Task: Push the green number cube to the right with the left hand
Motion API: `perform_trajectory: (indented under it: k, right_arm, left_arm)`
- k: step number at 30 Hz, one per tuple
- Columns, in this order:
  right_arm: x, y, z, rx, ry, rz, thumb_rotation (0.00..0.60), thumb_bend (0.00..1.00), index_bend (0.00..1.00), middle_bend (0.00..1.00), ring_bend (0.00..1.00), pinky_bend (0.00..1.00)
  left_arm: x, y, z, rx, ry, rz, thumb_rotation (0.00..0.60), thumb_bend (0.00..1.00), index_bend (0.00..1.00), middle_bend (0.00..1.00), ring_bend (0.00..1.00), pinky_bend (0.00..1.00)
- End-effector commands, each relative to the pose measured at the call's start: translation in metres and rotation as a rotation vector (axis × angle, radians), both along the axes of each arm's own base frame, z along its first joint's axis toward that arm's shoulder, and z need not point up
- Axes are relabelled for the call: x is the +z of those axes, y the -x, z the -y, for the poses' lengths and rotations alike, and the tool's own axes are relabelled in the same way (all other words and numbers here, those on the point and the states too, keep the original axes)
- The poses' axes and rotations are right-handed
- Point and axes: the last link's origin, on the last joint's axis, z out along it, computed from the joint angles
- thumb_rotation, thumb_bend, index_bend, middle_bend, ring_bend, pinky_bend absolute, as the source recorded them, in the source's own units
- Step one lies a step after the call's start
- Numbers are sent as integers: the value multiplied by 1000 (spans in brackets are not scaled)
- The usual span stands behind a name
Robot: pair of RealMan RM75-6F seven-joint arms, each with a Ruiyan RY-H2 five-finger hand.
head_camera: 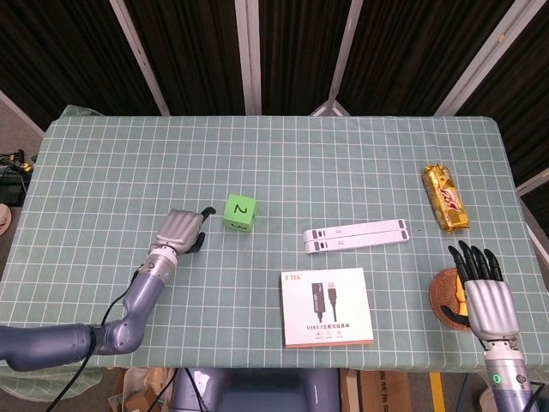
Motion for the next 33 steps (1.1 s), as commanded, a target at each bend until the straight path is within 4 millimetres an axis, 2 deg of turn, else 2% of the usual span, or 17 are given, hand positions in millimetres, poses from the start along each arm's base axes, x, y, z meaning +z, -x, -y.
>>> perform_trajectory:
  k: [1, 13, 26, 33]
  right_arm:
    - [1, 0, 0, -1, 3, 1, 600, 73, 55, 0, 0, 0]
    - [3, 1, 0, -5, 12, 9, 600, 73, 55, 0, 0, 0]
    - [5, 1, -1, -5, 12, 18, 600, 72, 55, 0, 0, 0]
    - [7, 1, -1, -11, 16, 20, 600, 73, 55, 0, 0, 0]
  left_arm:
    - [-6, -7, 0, -20, -14, 10, 600, 714, 202, 764, 665, 672]
    - [-27, -23, 2, -17, -13, 27, 600, 713, 210, 754, 665, 672]
    - [-37, -38, 23, -107, 16, 6, 600, 707, 212, 753, 665, 672]
    - [-44, -49, 27, -126, 28, 3, 600, 705, 212, 747, 665, 672]
